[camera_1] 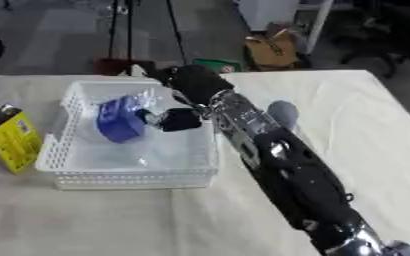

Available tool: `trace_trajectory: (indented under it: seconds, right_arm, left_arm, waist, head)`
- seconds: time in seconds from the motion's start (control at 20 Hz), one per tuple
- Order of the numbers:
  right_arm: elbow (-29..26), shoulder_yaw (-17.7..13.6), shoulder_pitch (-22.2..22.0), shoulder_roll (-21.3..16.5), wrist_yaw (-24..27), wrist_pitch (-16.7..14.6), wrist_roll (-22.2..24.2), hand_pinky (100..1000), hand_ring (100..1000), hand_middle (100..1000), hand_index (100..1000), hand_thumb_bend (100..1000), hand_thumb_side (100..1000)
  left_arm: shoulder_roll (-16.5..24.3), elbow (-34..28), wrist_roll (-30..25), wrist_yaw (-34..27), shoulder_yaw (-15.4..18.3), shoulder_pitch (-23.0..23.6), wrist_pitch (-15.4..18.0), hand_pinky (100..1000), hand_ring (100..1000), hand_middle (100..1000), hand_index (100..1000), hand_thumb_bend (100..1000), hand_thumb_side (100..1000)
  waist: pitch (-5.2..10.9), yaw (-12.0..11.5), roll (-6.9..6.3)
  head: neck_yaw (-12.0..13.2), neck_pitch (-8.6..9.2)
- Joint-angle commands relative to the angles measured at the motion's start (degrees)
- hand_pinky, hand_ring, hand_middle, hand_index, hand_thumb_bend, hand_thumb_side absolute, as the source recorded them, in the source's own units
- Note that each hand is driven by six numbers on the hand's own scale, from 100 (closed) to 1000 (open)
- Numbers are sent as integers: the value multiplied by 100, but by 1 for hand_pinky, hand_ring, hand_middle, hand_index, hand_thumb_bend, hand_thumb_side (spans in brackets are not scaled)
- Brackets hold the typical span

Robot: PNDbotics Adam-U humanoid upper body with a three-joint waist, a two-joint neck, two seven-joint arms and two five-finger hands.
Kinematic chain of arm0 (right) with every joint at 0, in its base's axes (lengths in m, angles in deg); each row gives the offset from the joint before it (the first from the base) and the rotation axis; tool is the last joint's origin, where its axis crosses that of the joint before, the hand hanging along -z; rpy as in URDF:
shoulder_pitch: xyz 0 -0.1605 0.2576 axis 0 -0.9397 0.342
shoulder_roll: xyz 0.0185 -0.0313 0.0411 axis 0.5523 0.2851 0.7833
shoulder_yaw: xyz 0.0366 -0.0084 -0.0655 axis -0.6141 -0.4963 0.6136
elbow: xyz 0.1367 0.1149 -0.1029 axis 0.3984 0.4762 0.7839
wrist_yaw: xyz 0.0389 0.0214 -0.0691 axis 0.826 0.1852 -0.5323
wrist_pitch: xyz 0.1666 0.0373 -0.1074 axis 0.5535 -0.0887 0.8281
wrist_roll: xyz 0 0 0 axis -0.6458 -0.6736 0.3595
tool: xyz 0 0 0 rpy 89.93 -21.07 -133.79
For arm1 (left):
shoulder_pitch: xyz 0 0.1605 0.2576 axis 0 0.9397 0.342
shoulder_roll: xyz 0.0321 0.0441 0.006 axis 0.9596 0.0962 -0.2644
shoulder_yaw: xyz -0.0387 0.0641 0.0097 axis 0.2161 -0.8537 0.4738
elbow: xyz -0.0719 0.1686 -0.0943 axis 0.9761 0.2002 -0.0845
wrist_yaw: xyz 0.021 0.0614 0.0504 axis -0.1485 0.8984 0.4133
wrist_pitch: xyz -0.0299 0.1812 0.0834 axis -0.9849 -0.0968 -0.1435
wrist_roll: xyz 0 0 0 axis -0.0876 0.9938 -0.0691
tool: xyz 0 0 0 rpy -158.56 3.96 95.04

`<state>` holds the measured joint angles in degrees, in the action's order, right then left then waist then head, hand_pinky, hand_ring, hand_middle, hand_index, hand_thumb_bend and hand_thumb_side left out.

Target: Pick up objects on the table and place them in the box.

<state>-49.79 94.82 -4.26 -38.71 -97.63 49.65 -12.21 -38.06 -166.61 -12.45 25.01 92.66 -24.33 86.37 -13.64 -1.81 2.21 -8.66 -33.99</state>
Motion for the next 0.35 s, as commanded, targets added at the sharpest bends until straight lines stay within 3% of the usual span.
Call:
trace_trajectory:
  seconds: [0.05, 0.35]
  right_arm:
    - [-92, -86, 125, -91, 136, -35, 22, 784, 735, 780, 984, 488, 1000]
    - [-226, -127, 111, -126, 215, 6, 15, 786, 708, 769, 979, 477, 1000]
  left_arm:
    - [95, -89, -12, -11, 14, -37, -7, 970, 997, 988, 965, 100, 713]
    - [93, -89, -9, -4, 14, -28, -13, 970, 997, 988, 964, 100, 713]
  waist:
    - [89, -1, -27]
    - [94, 13, -37]
  head:
    - [5, 47]
    - [17, 42]
